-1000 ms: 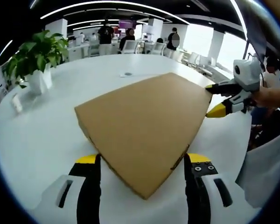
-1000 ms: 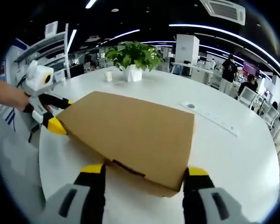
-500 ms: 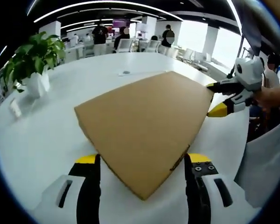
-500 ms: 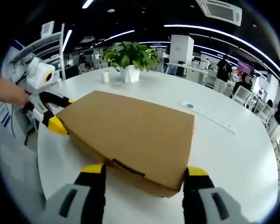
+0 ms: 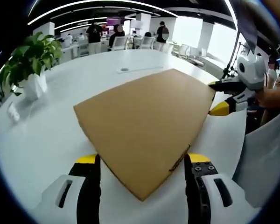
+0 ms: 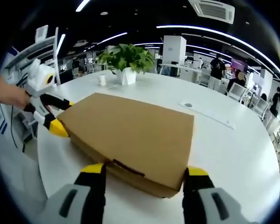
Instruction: Operate the shoe box by opening the lid, removing the specified soft item, and placing it in the target area until the item is outside and the box remains undamaged.
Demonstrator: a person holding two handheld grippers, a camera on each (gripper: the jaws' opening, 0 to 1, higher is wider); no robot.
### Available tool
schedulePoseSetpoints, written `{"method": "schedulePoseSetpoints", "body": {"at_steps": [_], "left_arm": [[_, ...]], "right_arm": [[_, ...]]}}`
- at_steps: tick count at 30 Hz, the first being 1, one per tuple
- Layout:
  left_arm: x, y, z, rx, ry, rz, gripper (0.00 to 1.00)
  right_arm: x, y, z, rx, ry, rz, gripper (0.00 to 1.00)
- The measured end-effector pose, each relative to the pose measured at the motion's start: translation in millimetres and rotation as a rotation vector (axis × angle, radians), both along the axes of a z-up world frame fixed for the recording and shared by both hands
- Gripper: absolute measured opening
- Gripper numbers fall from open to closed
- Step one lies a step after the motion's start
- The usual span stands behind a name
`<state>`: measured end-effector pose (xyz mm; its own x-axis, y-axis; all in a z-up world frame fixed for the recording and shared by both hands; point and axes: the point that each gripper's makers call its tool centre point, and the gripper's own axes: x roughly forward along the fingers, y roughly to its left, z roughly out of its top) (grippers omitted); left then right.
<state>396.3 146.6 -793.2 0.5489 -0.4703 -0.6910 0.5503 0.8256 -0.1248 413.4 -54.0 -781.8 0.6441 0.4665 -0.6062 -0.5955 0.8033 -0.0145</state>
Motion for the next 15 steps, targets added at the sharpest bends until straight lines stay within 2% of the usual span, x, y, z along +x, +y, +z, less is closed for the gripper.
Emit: {"method": "schedulePoseSetpoints", "body": {"at_steps": [4,6,15], "left_arm": [[0.1,3.3,0.1,0.003,0.004,-0.025,0.75],[0.7,5.2,0.2,0.001,0.003,-0.037,0.75],[-0.6,9.6,-1.0,0.007,0.022,-0.074,0.75]], "right_arm": [[-4.8,3.4,-0.5,-0.004,-0.001,-0.023,0.65],[-7.1,3.9,-1.8,-0.031,-0.007,-0.025,0.64],[-16.1,9.3,-1.3,-0.018,-0.007,-0.061,0.64]]}}
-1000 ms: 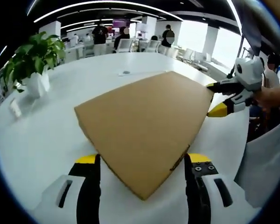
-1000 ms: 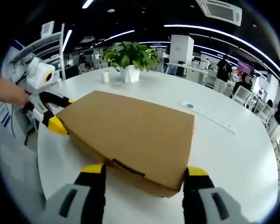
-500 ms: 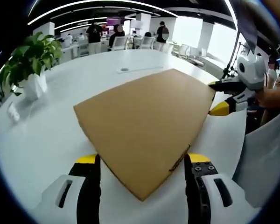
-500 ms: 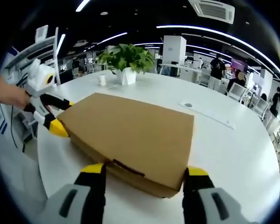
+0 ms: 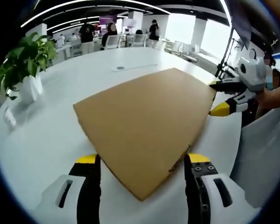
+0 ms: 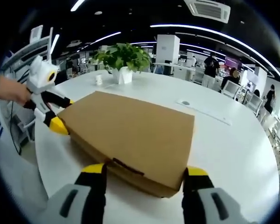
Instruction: Operate the shoe box by opening the lid, removing the specified soft item, and placing it in the target area until the item is outside and the box remains undamaged.
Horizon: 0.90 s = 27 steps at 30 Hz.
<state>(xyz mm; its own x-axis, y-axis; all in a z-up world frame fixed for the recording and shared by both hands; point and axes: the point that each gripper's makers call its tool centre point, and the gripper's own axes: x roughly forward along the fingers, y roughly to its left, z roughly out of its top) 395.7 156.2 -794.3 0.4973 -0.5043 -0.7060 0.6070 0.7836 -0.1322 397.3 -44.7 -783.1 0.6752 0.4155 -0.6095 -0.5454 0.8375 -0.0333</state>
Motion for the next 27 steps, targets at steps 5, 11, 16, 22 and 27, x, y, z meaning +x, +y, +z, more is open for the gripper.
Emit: {"method": "schedulePoseSetpoints", "body": {"at_steps": [5,11,16,22,27], "left_arm": [[-1.0,3.1,0.0,0.017,0.007,-0.020,0.75],[-2.6,9.7,-0.9,0.023,-0.006,-0.037,0.76],[-3.1,14.5,-1.9,0.024,-0.004,-0.040,0.76],[-10.7,20.3,0.5,0.020,-0.004,-0.033,0.74],[-16.3,21.1,2.9,0.020,-0.001,-0.025,0.74]], "right_arm": [[-6.2,4.4,0.7,0.002,0.002,-0.004,0.64],[-18.6,10.4,-0.3,-0.014,0.002,0.014,0.61],[-23.3,14.0,-0.1,-0.015,0.004,0.023,0.61],[-36.6,22.6,-0.2,-0.016,0.008,0.049,0.60],[-36.4,23.1,0.0,-0.009,-0.003,0.055,0.56]]}}
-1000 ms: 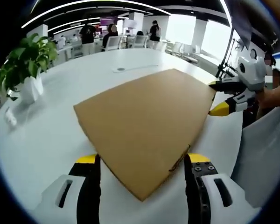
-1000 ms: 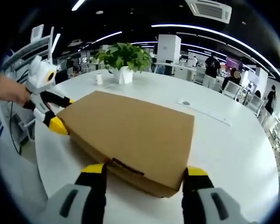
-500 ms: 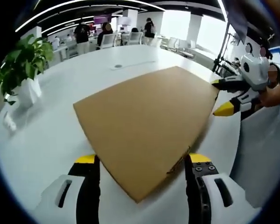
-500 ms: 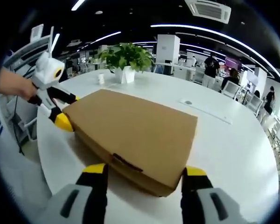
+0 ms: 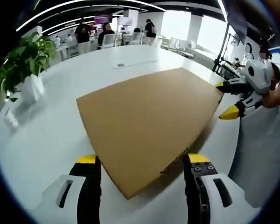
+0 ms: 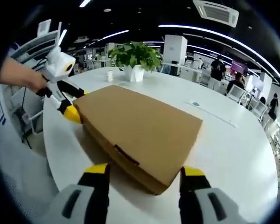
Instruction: Operate the shoe box by opening the lid, removing the specified soft item, and placing it in the target area until the item is outside and the box remains undamaged.
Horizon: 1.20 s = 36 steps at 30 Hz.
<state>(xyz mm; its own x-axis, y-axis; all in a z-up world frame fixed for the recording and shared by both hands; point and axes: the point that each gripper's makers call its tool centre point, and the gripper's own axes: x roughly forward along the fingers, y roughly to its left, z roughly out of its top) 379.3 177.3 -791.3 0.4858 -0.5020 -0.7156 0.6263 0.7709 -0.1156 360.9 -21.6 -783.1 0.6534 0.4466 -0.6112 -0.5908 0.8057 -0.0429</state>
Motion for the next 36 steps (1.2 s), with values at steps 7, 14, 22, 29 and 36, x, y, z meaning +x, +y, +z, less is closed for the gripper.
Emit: {"method": "schedulePoseSetpoints", "body": {"at_steps": [7,14,22,29,36], "left_arm": [[-2.7,-0.8,0.5,0.000,0.002,0.010,0.74],[-5.0,0.3,0.8,-0.010,-0.012,0.011,0.74],[-6.9,5.4,2.4,-0.020,-0.064,0.021,0.71],[-12.5,10.0,5.2,-0.034,-0.081,0.049,0.63],[-13.6,13.0,11.1,-0.003,-0.129,0.050,0.57]], "right_arm": [[-1.6,0.1,0.3,0.011,-0.002,0.001,0.56],[-1.8,-3.8,-0.5,-0.001,-0.019,0.017,0.52],[1.9,-12.2,-2.0,0.032,-0.039,0.045,0.44],[1.7,-11.5,-2.4,0.035,-0.046,0.054,0.44],[2.1,-10.8,-1.7,0.039,-0.025,0.047,0.44]]}}
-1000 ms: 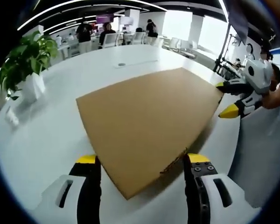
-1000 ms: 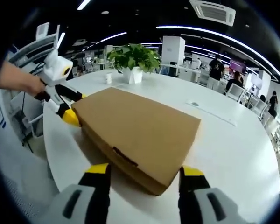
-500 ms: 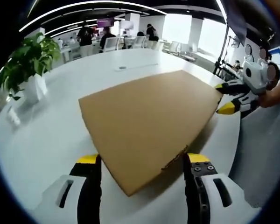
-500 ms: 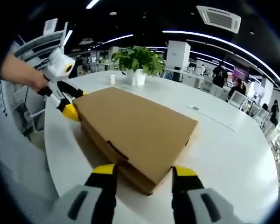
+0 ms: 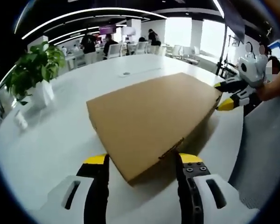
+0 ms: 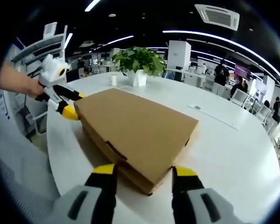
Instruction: Operate the shoe box by opening the lid, removing the specified soft item, and placing it in the target area until the item is outside and the box remains undamaged.
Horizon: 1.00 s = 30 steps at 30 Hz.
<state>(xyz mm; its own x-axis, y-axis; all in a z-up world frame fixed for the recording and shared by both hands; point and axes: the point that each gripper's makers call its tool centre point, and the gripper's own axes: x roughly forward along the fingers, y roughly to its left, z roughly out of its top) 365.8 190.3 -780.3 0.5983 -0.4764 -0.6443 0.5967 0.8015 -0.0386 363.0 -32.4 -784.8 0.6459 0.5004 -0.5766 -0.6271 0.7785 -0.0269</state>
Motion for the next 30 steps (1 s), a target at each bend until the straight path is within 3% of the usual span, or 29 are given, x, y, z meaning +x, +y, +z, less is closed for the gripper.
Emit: {"method": "schedulePoseSetpoints", "body": {"at_steps": [17,30], "left_arm": [[0.6,-0.8,8.2,-0.035,0.019,0.061,0.58],[-0.6,-2.0,18.2,-0.045,0.025,0.062,0.58]], "right_arm": [[-5.4,6.7,5.2,0.042,0.073,0.016,0.53],[-4.9,5.5,17.1,0.053,0.085,0.013,0.51]]}}
